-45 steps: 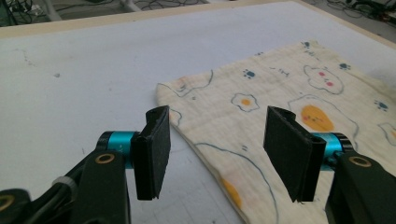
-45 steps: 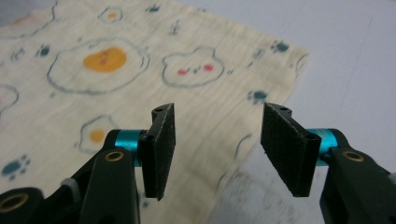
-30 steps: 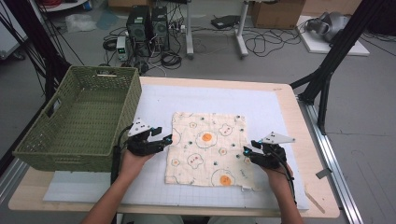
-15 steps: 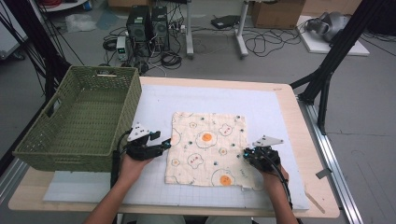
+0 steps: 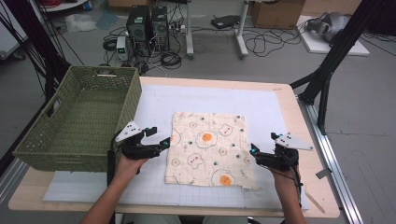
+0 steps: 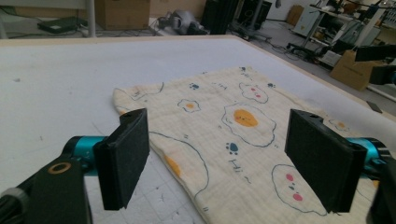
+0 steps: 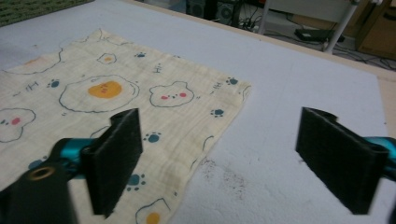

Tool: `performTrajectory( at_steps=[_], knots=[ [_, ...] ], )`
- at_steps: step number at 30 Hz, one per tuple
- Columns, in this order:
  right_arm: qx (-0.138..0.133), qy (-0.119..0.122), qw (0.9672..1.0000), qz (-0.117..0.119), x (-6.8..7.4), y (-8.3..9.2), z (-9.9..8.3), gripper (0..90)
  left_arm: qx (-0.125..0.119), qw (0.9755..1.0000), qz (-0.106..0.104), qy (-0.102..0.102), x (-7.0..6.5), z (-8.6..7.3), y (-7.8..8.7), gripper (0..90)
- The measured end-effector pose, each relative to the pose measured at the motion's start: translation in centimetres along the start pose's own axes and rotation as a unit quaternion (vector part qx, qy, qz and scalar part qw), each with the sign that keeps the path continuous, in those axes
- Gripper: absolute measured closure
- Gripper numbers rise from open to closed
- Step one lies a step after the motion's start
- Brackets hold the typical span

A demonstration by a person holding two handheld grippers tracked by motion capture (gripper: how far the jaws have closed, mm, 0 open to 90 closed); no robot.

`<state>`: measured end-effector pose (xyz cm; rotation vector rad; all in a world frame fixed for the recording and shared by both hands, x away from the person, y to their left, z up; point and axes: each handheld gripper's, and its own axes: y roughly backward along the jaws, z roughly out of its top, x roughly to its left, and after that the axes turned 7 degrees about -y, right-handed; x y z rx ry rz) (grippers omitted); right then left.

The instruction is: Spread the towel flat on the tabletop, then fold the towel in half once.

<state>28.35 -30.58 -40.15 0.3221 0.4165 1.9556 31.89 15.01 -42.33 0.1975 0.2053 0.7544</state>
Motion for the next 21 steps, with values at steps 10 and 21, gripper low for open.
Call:
performTrajectory(
  at_steps=[10, 21],
  knots=[
    [0.032, 0.005, 0.9994, 0.014, -0.8, 1.0, -1.6, 11.3, 0.015, 0.9999, 0.001, -0.004, -0.2, 0.1, 0.2, 22.2],
    [0.048, 0.018, 0.9985, 0.018, -0.7, 0.2, -1.7, 11.3, 0.025, 0.9996, 0.008, 0.005, -0.3, -0.4, -0.3, 22.3]
  ],
)
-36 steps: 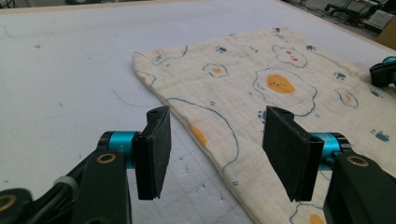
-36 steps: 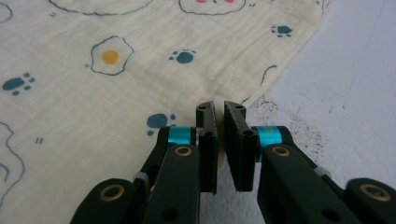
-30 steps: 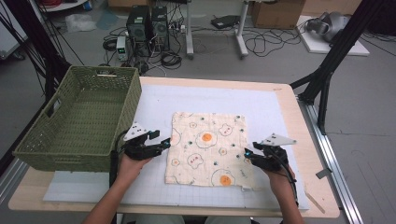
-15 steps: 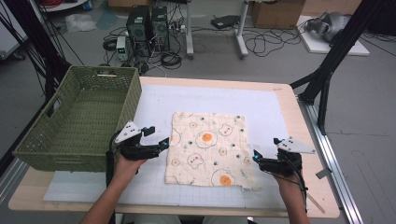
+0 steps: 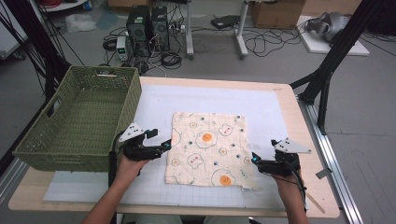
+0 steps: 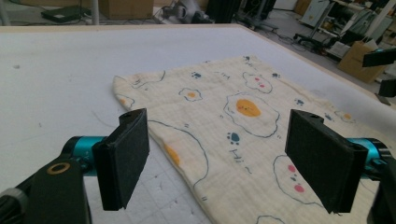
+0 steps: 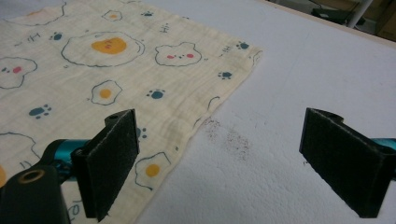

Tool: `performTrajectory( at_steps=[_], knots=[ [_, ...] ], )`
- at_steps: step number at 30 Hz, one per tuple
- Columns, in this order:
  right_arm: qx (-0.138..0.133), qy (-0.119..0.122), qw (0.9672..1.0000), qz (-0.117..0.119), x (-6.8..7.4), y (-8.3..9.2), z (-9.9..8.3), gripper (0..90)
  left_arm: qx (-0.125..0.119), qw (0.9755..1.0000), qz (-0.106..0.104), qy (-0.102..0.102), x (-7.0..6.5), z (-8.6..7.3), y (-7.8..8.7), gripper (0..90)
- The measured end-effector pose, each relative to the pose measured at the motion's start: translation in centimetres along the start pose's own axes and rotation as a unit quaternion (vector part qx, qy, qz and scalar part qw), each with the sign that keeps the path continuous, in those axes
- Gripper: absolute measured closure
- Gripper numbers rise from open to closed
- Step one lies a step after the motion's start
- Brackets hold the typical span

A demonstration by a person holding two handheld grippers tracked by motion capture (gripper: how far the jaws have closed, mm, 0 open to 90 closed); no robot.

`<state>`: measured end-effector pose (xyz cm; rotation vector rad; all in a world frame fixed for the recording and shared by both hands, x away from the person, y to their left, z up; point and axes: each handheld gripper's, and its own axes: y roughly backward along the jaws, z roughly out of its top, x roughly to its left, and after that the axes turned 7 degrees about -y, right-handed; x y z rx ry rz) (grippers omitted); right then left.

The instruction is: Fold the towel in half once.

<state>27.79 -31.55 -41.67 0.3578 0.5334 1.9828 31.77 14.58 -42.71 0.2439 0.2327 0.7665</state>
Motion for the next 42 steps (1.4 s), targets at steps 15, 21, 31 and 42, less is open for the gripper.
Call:
performTrajectory(
  at_steps=[15, 21, 31, 42],
  knots=[
    [-0.005, -0.020, 0.9998, 0.009, -0.4, -0.3, 0.1, 11.3, 0.014, 0.9989, 0.040, 0.023, 1.5, 1.4, -2.1, 20.6],
    [0.009, -0.019, 0.9996, 0.020, -0.4, -1.1, -0.2, 11.3, -0.005, 0.9987, 0.047, 0.020, 2.9, 3.1, -3.6, 20.6],
    [0.006, -0.023, 0.9991, 0.034, -0.7, -1.4, -0.2, 11.3, 0.063, 0.9944, 0.084, -0.013, 5.2, 5.5, -7.5, 22.8],
    [-0.007, -0.037, 0.9985, 0.039, -0.9, -1.2, -0.2, 11.3, 0.140, 0.9806, 0.137, 0.018, 7.5, 3.9, -11.4, 25.8]
  ],
)
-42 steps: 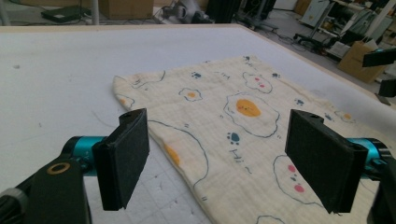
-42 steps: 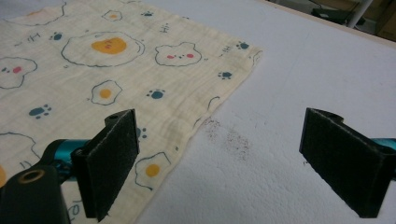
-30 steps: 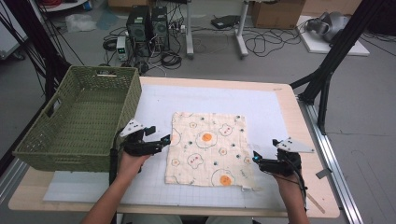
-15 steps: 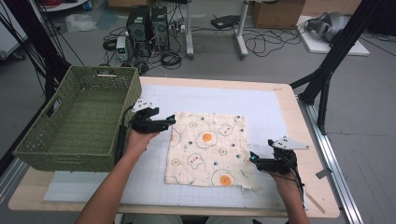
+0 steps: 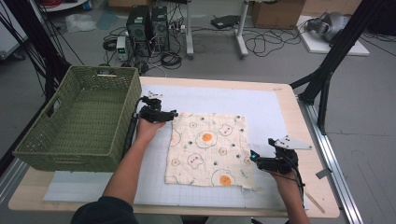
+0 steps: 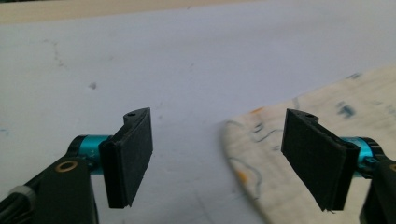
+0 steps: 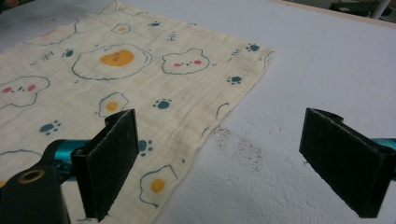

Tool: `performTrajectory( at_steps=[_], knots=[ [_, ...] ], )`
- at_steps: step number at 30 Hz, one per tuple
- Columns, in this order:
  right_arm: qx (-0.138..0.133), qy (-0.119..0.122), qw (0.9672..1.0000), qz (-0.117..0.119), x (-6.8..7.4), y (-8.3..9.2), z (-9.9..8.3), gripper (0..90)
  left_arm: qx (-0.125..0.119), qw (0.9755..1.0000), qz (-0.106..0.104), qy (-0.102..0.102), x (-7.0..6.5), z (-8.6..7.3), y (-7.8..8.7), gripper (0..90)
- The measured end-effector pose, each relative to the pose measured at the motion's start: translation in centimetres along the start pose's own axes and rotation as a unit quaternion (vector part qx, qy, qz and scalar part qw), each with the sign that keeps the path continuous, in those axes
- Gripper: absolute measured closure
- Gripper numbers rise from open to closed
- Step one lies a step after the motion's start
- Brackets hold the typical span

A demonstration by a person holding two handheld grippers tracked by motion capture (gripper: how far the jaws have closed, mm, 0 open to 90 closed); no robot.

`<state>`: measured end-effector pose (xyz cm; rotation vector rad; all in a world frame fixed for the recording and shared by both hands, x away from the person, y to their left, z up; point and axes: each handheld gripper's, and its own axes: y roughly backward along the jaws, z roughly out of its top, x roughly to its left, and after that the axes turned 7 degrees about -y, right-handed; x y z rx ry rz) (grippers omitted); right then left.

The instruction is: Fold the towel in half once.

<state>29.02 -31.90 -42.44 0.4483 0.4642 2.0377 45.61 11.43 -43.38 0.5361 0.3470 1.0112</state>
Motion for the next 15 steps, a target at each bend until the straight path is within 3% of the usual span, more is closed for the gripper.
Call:
performTrajectory(
  at_steps=[8, 10, 15],
  knots=[
    [0.009, 0.005, 0.9999, -0.002, -0.1, -0.2, -0.2, 11.3, 0.028, 0.9994, 0.017, -0.013, -0.4, 0.1, -2.1, 38.2],
    [0.010, 0.006, 0.9999, -0.002, -0.1, -0.3, -0.2, 11.3, 0.036, 0.9987, 0.022, -0.029, -0.7, 0.1, -2.6, 41.7],
    [0.013, 0.005, 0.9999, -0.002, -0.1, -0.3, -0.2, 11.3, 0.034, 0.9979, 0.029, -0.046, -1.1, 0.0, -2.8, 42.9]
  ],
)
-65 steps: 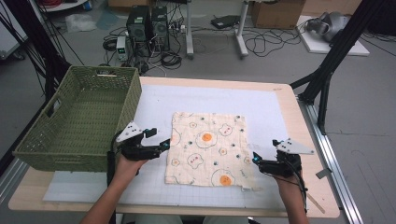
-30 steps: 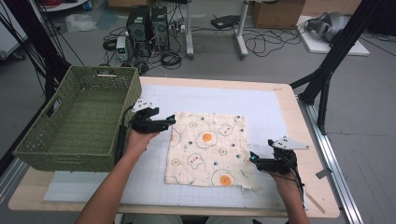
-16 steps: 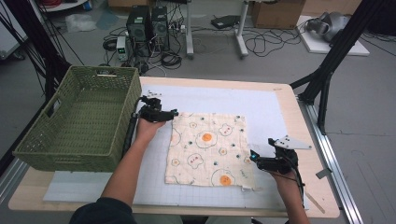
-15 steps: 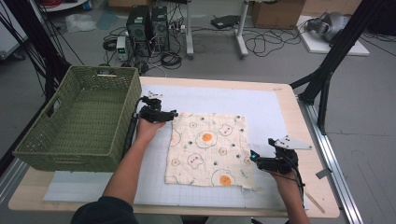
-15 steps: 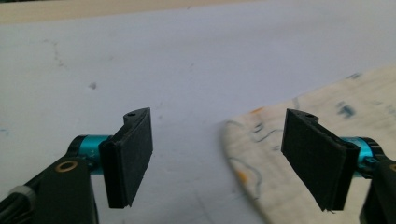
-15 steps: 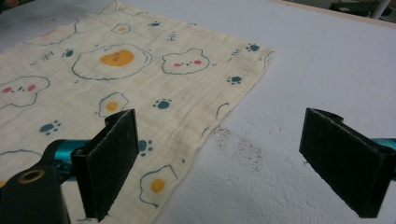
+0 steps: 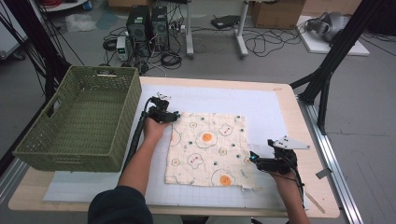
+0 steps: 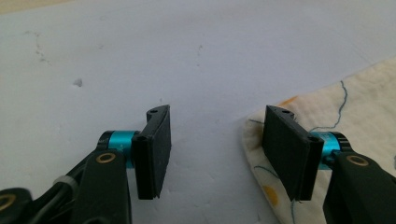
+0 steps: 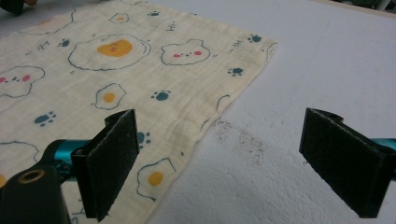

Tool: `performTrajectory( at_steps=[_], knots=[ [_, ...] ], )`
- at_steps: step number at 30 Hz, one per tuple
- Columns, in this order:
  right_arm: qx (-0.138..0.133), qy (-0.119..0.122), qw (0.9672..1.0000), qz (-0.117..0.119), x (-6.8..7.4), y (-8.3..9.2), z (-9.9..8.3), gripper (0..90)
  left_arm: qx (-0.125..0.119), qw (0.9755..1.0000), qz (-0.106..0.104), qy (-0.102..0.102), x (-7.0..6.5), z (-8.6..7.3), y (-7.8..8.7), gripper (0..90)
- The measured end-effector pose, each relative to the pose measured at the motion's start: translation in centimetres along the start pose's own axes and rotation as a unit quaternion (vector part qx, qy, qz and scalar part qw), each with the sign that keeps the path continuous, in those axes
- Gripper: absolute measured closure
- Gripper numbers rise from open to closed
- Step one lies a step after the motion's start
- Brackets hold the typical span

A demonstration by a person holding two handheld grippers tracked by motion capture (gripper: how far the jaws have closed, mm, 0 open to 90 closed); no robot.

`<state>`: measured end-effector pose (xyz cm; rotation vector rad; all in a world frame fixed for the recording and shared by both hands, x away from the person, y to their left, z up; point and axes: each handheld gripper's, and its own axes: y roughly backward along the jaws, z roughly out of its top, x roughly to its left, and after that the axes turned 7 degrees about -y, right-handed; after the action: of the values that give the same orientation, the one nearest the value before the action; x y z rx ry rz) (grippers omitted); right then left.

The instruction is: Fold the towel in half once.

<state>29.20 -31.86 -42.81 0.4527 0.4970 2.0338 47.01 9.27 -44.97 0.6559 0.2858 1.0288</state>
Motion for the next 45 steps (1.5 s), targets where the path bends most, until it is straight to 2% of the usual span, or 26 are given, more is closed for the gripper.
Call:
performTrajectory(
  at_steps=[2, 4, 6, 9, 10, 12, 14, 15, 17, 22, 27, 30, 31, 34, 36, 39, 41, 43, 45],
  knots=[
    [0.000, -0.003, 1.0000, 0.000, 0.0, 0.0, 0.0, 11.3, 0.000, 0.9999, -0.007, -0.011, -0.2, 0.1, 0.1, 48.4],
    [0.000, -0.004, 1.0000, 0.001, 0.0, 0.1, 0.0, 11.3, -0.002, 0.9996, -0.015, -0.023, -0.5, 0.1, 0.2, 58.6],
    [0.001, -0.004, 1.0000, 0.001, 0.0, 0.1, 0.0, 11.3, -0.002, 0.9994, -0.021, -0.026, -0.8, 0.1, 0.2, 68.0],
    [0.001, -0.003, 1.0000, 0.001, 0.0, 0.1, -0.1, 11.3, -0.001, 0.9994, -0.030, -0.017, -1.2, 0.2, 0.2, 81.8],
    [0.001, -0.004, 1.0000, 0.001, 0.0, 0.1, -0.1, 11.3, 0.001, 0.9994, -0.027, -0.023, -1.3, 0.2, 0.2, 85.1],
    [0.002, -0.002, 1.0000, -0.001, 0.0, 0.1, -0.1, 11.3, 0.002, 0.9994, -0.027, -0.019, -1.3, 0.3, 0.2, 86.4],
    [0.002, -0.003, 1.0000, -0.002, -0.1, 0.0, 0.0, 11.3, 0.002, 0.9995, -0.033, 0.005, -1.0, 0.3, 0.3, 87.1],
    [0.003, -0.005, 1.0000, -0.004, -0.1, 0.0, 0.0, 11.3, 0.003, 0.9994, -0.034, 0.009, -0.9, 0.3, 0.3, 87.4],
    [0.000, -0.005, 1.0000, -0.005, -0.1, 0.0, 0.1, 11.3, 0.003, 0.9994, -0.033, 0.008, -0.8, 0.3, 0.5, 87.6],
    [0.003, -0.011, 0.9999, -0.006, -0.2, -0.4, 0.1, 11.3, -0.016, 0.9991, -0.037, 0.011, -0.1, 0.4, 1.2, 87.7],
    [0.008, -0.017, 0.9997, -0.013, -0.4, -1.4, 0.6, 11.4, -0.027, 0.9985, -0.045, 0.013, 0.0, 0.5, 1.5, 87.7],
    [0.012, -0.016, 0.9995, -0.024, -1.2, -2.7, 1.9, 11.3, -0.030, 0.9983, -0.049, 0.012, 0.1, 0.6, 1.8, 87.6],
    [0.013, -0.020, 0.9995, -0.019, -1.6, -3.4, 2.4, 11.3, -0.031, 0.9982, -0.050, 0.012, 0.1, 0.6, 1.8, 87.6],
    [0.047, -0.030, 0.9984, -0.005, -2.4, -6.1, 4.0, 11.3, -0.035, 0.9976, -0.054, 0.024, 0.2, 0.6, 1.9, 87.5],
    [0.054, -0.034, 0.9979, 0.009, -2.7, -7.7, 5.0, 11.6, -0.032, 0.9976, -0.057, 0.024, 0.2, 0.5, 1.9, 87.4],
    [0.052, -0.056, 0.9970, 0.007, -3.6, -10.0, 6.3, 19.5, -0.035, 0.9975, -0.054, 0.028, 0.1, 0.6, 1.9, 87.4],
    [0.054, -0.065, 0.9964, -0.003, -4.1, -11.4, 6.7, 23.3, -0.038, 0.9974, -0.052, 0.032, 0.1, 0.7, 2.0, 87.4],
    [0.049, -0.084, 0.9952, -0.006, -4.6, -12.6, 7.0, 27.1, -0.040, 0.9969, -0.054, 0.040, 0.3, 0.7, 2.1, 87.4],
    [0.057, -0.080, 0.9951, -0.009, -4.8, -13.6, 7.3, 32.1, -0.039, 0.9969, -0.053, 0.042, 0.5, 0.7, 2.2, 87.4]
  ],
)
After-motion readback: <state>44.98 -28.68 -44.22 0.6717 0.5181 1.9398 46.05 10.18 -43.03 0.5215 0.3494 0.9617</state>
